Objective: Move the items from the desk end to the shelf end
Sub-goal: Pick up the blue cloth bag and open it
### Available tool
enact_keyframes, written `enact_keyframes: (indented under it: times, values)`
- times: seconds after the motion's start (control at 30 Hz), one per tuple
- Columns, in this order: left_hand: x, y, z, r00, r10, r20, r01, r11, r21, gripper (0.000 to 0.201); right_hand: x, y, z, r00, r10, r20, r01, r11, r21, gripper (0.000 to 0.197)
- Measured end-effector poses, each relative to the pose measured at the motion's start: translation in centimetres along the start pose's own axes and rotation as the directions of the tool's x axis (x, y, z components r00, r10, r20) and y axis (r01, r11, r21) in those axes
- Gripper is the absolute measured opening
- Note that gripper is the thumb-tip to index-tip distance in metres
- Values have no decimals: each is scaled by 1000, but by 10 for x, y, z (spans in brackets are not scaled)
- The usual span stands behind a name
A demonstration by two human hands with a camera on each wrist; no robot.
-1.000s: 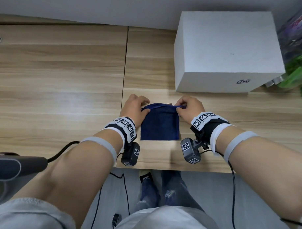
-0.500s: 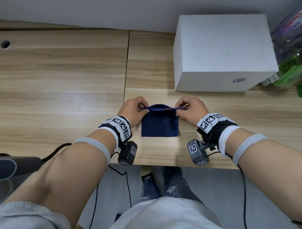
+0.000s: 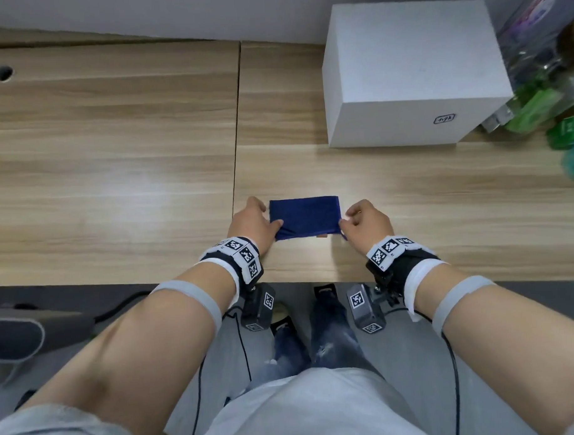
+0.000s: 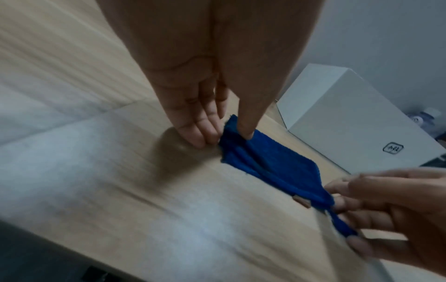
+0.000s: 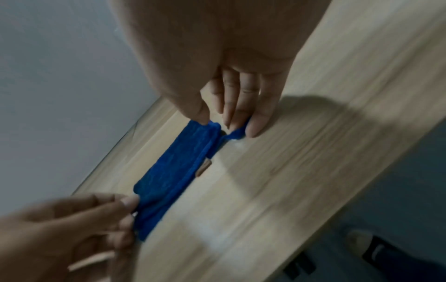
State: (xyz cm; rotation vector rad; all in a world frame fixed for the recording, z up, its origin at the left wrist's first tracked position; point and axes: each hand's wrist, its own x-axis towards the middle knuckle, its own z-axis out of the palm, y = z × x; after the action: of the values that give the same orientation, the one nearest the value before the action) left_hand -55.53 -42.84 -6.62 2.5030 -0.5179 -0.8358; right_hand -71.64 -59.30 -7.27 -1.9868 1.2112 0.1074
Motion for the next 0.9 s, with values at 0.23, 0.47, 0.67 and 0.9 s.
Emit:
enact_keyframes:
  times: [0.23,0.47,0.67,0.9]
  values:
    - [12,3,5,985,-127,117,132,991,-34,42,3,-21,14,989,111,93,-112,994,6,24]
    - [0,16,0,992,-56,112,94,926,-366,23,-8,-23,3,984,149,95,-168,956,241,13]
    - [-12,67,4,981,53,186,76,777,-625,26,-26,-6,-47,977,210,36,-204,876,437,19]
    - [-32,154,61,961,219,172,-105,858,-504,31,-51,47,-126,940,297,-169,-166,829,534,30]
